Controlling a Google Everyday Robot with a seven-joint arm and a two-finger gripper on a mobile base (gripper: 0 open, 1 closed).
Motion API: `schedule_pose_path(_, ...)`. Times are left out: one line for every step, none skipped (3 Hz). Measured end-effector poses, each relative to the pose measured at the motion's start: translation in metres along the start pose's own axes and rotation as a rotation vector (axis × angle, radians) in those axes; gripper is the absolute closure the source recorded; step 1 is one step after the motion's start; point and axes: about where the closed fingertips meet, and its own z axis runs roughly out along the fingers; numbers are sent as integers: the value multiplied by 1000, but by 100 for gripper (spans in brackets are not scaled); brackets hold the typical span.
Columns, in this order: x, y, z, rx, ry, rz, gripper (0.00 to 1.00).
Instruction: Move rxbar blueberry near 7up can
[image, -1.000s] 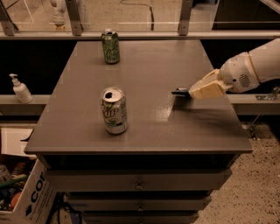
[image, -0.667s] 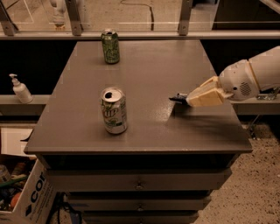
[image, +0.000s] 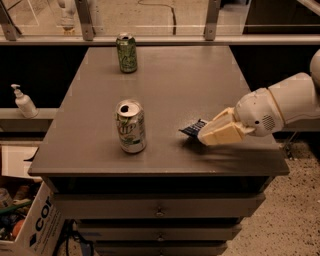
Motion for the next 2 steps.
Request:
schedule_pose_path(-2,19,23,-71,3,-10,100)
schedule_pose_path(-9,35,49,-135,9,-29,100)
